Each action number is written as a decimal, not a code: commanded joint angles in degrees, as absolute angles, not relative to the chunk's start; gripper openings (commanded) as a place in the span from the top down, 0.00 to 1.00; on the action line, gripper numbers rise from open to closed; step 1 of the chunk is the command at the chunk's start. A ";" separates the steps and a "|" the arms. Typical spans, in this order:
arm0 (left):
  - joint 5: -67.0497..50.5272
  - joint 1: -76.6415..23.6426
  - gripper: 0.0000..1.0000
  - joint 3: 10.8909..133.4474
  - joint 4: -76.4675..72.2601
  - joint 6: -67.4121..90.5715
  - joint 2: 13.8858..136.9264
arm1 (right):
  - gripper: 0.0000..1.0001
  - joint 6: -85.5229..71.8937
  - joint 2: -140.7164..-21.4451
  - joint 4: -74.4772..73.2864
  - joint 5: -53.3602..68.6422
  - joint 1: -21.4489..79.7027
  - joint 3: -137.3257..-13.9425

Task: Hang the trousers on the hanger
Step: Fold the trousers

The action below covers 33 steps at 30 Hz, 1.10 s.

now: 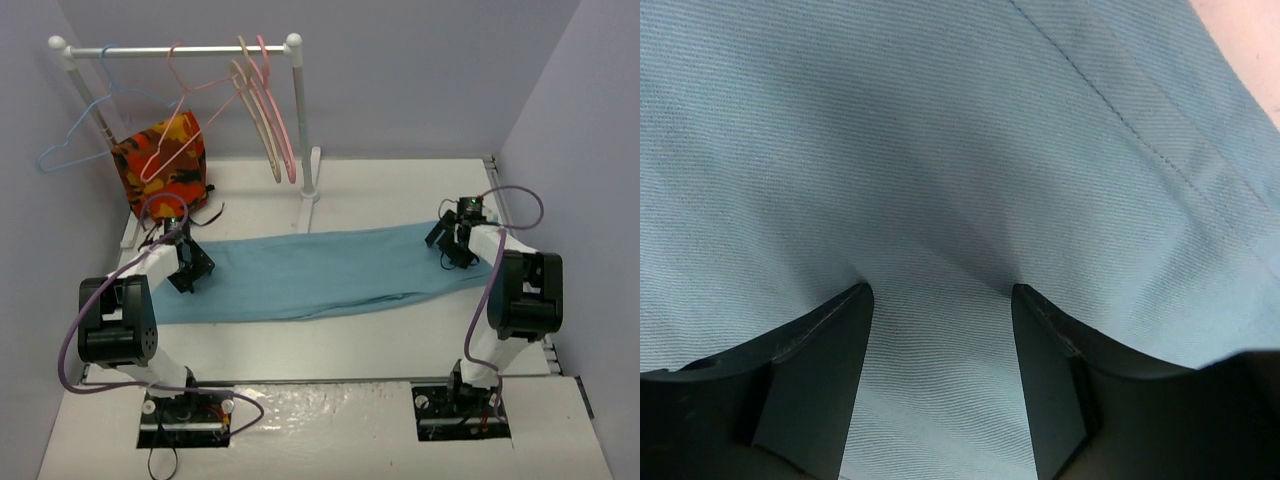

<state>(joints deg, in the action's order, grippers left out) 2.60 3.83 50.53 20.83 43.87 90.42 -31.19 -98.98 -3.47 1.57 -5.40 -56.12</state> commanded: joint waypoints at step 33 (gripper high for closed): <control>-4.58 23.91 0.09 52.19 19.92 15.45 77.56 | 0.00 -26.44 -73.45 -4.75 15.63 -0.35 -49.04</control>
